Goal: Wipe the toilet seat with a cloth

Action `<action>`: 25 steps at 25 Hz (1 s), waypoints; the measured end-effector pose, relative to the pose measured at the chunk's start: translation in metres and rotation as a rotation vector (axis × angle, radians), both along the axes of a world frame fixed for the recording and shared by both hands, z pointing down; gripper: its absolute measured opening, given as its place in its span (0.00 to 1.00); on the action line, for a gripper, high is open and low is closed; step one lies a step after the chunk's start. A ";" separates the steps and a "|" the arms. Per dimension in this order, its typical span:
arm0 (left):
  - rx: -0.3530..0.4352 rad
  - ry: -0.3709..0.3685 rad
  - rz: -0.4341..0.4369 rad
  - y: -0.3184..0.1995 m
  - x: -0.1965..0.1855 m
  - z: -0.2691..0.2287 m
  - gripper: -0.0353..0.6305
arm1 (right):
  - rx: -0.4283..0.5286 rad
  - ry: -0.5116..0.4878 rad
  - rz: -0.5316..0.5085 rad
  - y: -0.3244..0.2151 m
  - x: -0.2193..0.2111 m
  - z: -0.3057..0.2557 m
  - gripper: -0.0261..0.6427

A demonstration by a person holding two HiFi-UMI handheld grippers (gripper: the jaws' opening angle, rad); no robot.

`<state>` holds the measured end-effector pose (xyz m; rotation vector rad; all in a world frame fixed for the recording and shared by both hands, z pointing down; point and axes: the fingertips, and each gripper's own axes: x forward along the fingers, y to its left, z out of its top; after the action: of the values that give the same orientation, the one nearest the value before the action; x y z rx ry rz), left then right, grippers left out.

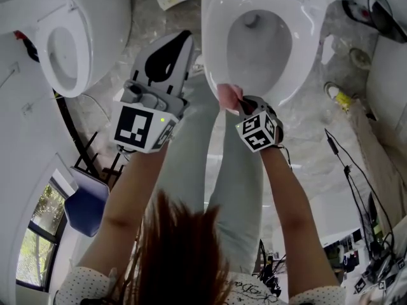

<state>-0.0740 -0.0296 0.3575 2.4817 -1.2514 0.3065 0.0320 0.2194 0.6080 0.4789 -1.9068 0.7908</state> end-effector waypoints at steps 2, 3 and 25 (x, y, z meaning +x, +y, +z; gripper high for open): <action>0.000 -0.001 -0.001 -0.002 -0.003 0.000 0.06 | 0.004 -0.002 -0.003 -0.005 -0.004 0.001 0.09; -0.001 -0.002 -0.003 -0.003 -0.004 0.001 0.06 | 0.008 -0.002 -0.005 -0.008 -0.005 0.001 0.09; -0.016 -0.019 -0.014 -0.027 -0.029 0.008 0.06 | 0.076 -0.037 0.056 -0.090 -0.049 0.003 0.09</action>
<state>-0.1030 -0.0569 0.3654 2.4610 -1.2677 0.3365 -0.0169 0.1289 0.6108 0.5703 -1.9702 0.7705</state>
